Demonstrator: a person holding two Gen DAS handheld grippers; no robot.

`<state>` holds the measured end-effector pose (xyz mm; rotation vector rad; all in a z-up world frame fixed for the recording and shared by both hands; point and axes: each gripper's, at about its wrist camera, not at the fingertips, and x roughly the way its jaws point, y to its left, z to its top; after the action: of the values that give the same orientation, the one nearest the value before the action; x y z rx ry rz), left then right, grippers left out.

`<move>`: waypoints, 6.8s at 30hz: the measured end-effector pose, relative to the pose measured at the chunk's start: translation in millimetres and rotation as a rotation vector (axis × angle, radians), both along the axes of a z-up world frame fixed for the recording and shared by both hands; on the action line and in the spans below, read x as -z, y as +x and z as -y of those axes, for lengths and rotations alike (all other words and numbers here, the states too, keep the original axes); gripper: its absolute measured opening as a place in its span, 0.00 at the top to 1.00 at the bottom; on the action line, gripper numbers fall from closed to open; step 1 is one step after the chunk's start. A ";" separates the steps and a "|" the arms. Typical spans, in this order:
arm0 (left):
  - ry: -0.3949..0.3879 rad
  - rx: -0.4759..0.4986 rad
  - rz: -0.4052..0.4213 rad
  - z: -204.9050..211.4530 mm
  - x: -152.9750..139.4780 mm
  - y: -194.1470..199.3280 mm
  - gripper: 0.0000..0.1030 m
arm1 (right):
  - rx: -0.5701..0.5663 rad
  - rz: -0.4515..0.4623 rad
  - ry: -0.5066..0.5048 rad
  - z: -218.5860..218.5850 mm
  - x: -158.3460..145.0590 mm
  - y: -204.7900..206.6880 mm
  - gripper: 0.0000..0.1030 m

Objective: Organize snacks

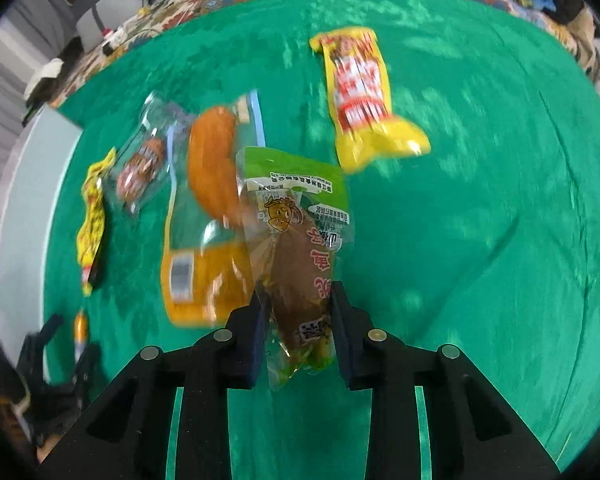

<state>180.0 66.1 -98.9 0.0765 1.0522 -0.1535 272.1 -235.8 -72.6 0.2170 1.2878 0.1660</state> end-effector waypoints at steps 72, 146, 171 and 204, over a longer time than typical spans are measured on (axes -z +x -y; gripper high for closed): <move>-0.236 -0.329 0.273 -207.4 -140.9 -106.4 0.03 | -0.343 0.355 0.080 -267.6 -56.8 -93.1 0.30; 0.013 -0.117 -0.063 28.3 1.5 141.3 0.00 | 0.224 0.360 -0.274 41.0 29.0 -113.1 0.12; -0.013 0.048 -0.038 -4.7 -14.7 27.0 0.42 | 0.226 0.359 -0.273 40.9 28.9 -113.0 0.12; -0.002 -0.026 0.104 -17.4 3.3 35.5 0.00 | 0.228 0.358 -0.269 41.4 29.2 -113.2 0.11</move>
<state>215.5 83.5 -102.2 0.0681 0.9491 -0.1262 158.9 -277.2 -101.8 0.0958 0.9085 -0.1581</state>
